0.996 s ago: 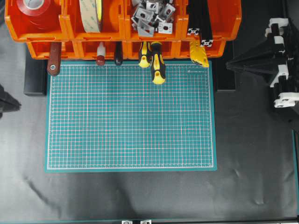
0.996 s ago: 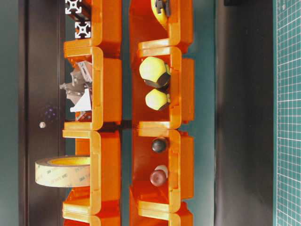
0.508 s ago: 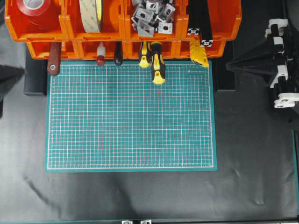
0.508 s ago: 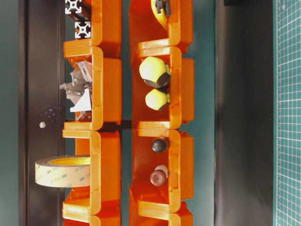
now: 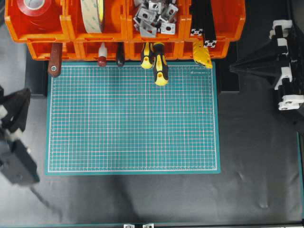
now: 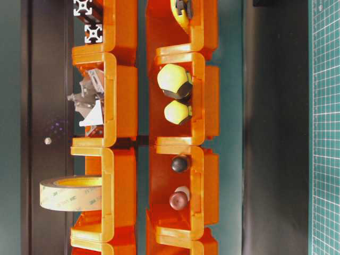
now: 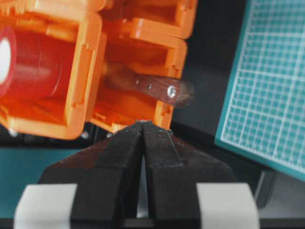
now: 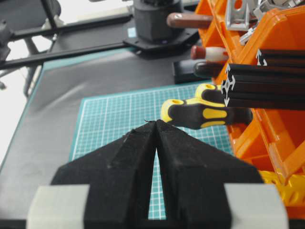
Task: Pick scraper from container rack with left arm.
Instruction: 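Move the left gripper toward the brown scraper handle in the rack, then close the left gripper on the brown scraper handle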
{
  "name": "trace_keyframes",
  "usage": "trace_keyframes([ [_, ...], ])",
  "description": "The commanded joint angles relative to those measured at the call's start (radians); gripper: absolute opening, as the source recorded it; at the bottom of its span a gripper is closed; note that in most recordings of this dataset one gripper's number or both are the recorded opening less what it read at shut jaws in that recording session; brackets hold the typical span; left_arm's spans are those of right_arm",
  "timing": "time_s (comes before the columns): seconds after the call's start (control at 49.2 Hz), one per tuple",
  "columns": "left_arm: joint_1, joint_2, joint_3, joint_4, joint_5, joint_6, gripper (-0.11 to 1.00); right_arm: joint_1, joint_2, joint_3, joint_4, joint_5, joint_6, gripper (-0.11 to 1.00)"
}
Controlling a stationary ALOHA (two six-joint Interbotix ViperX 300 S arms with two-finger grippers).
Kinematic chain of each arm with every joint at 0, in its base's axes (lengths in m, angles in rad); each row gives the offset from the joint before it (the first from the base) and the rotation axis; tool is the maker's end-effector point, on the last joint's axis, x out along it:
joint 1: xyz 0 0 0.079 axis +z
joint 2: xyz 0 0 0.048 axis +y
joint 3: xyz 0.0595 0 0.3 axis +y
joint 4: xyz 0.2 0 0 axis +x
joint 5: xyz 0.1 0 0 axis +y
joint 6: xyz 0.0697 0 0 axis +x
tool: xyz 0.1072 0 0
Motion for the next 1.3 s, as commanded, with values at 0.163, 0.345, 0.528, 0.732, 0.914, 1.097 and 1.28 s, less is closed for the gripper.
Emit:
trace_keyframes([
  [0.163,0.014,-0.084,0.078,0.012,-0.331,-0.054,0.0,0.002,0.003,-0.031,0.003,0.015,-0.002,0.01],
  [0.345,0.058,-0.103,0.1,0.009,-0.371,-0.049,0.0,0.008,0.005,-0.029,0.003,0.029,-0.002,0.01],
  [0.528,0.101,-0.092,0.107,0.009,-0.376,0.015,0.25,0.017,0.003,-0.026,0.003,0.029,-0.002,0.01],
  [0.732,0.152,-0.034,0.127,0.009,-0.385,0.072,0.82,0.017,0.0,-0.026,0.003,0.026,-0.003,0.01],
  [0.914,0.202,-0.002,0.161,0.009,-0.399,0.126,0.89,0.015,-0.012,-0.023,0.0,0.031,-0.005,0.01],
  [1.097,0.212,-0.002,0.19,0.009,-0.422,0.221,0.9,0.017,-0.026,-0.012,-0.002,0.031,-0.005,0.01],
  [1.28,0.224,-0.003,0.196,0.009,-0.426,0.236,0.9,0.017,-0.038,0.0,0.0,0.031,-0.003,0.01],
])
